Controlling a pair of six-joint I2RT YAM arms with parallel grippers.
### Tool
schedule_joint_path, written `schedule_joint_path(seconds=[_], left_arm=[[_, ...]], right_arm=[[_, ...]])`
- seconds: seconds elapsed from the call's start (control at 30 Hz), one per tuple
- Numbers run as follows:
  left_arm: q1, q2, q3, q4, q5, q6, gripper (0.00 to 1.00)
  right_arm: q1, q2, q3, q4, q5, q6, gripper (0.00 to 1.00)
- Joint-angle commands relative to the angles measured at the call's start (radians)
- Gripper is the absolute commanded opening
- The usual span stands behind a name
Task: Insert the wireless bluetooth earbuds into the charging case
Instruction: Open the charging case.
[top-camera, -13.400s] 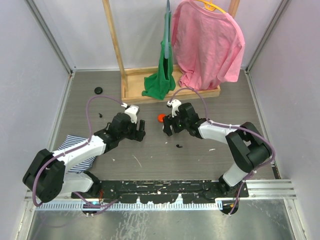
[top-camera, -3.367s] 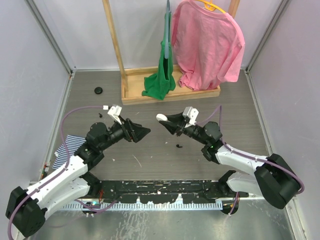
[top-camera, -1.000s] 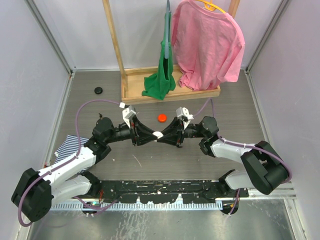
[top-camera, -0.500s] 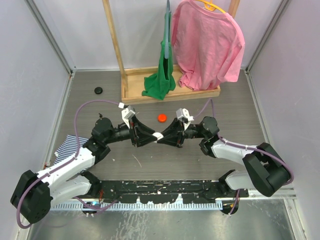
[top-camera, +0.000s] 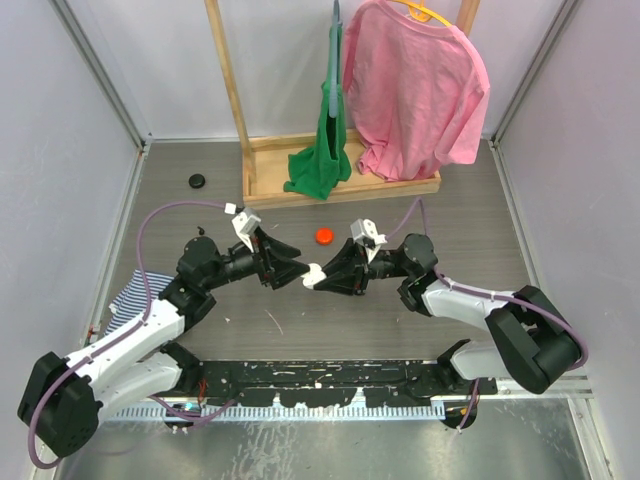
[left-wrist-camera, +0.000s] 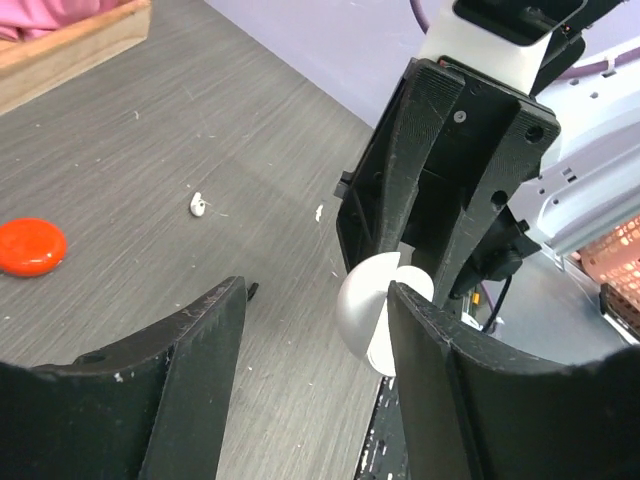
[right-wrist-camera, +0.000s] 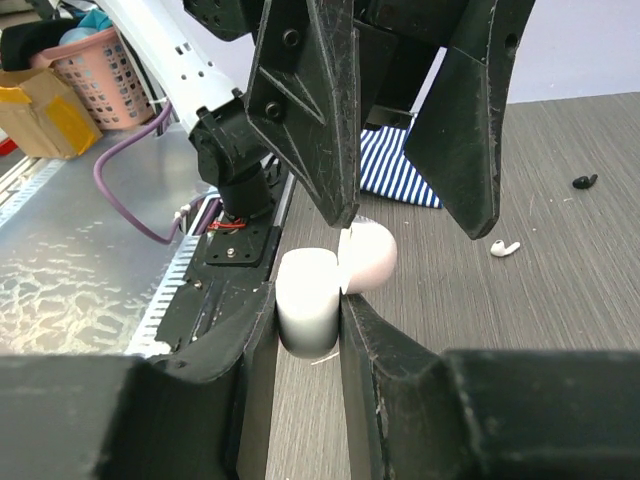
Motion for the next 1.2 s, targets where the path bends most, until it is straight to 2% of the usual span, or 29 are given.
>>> schedule_joint_path(seconds=[0.0,0.43,0.9,1.17], left_arm=[[0.011,-0.041,-0.006,0.012,-0.077,0.027,0.61],[0.01,-0.033,-0.016,0.091,0.041,0.01,0.62],[0.009,0.06,0.0,0.156,0.133,-0.02,0.48],[0.009,0.062,0.0,0.166,0.154,-0.018,0.34]], right_arm=[[0.011,-0.033,0.0,0.039,-0.031,-0.012,0.2],[0.012,-0.039,-0.009,0.039,0.041,-0.024,0.2],[0.014,-0.013,-0.001,0.093,0.01,0.025,0.21],[0.019,-0.008,0.004,0.083,-0.007,0.025,0.25]])
